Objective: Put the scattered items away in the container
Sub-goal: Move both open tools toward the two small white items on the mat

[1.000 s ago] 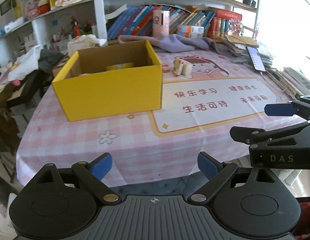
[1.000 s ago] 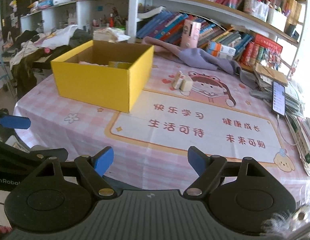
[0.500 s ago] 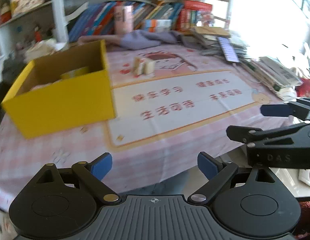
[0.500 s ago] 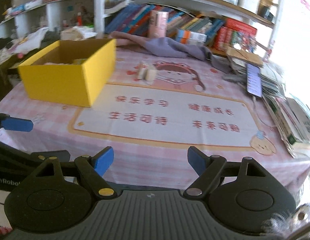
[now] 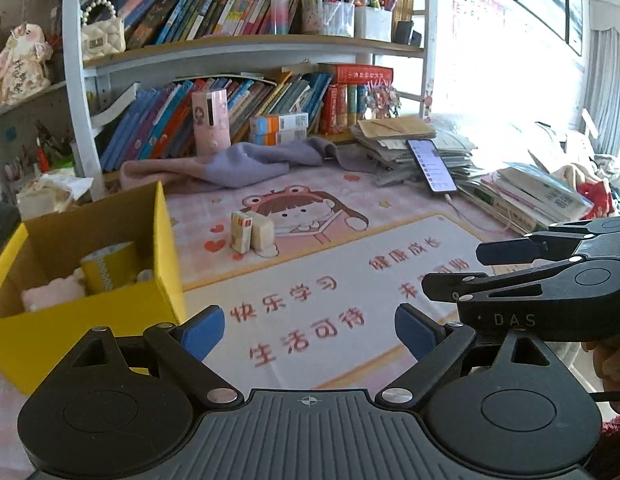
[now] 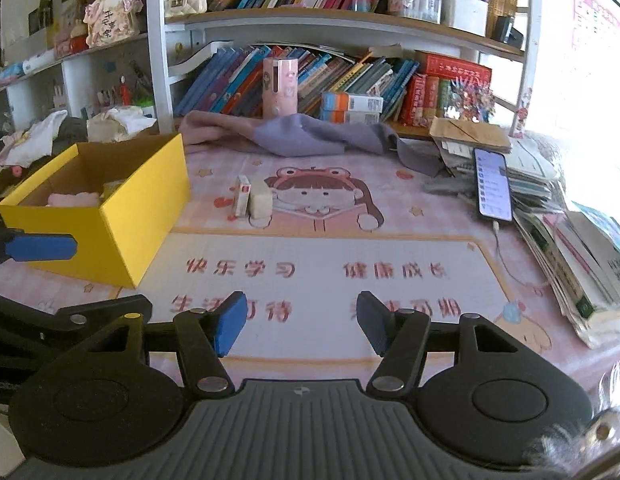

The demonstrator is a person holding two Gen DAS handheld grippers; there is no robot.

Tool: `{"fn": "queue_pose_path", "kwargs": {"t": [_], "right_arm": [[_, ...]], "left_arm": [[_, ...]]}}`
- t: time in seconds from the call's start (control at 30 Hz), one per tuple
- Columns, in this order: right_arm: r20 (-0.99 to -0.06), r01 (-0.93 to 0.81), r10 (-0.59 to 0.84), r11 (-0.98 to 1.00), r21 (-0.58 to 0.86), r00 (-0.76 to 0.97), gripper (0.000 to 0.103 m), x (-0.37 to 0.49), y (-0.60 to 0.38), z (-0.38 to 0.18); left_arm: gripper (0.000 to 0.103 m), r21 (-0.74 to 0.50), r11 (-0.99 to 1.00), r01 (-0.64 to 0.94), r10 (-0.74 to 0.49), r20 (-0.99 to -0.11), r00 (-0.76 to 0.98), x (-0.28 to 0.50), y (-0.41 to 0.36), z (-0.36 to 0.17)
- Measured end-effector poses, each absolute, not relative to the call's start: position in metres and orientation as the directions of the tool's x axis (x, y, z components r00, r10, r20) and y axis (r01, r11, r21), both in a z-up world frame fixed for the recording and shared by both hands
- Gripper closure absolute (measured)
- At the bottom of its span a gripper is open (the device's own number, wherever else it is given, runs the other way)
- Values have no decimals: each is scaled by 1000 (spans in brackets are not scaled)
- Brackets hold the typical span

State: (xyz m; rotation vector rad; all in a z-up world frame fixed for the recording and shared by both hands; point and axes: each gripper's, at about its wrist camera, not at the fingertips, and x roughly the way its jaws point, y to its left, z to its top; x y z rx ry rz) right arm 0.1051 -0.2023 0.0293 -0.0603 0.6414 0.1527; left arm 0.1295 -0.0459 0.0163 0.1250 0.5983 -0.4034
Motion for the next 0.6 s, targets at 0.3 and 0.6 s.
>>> {"fn": "queue_pose_path", "kwargs": {"t": [0.3,0.6], "right_arm": [[-616,-237,179,971,-14,767,45,176,-243,36],[-602,-319,279,947,43,748,45,243,-283,30]], "left_arm": [[9,-24,942,334,-285,-584,760,187,-90,20],[9,-22,977,213,-183,-605,775,231,-116,15]]}}
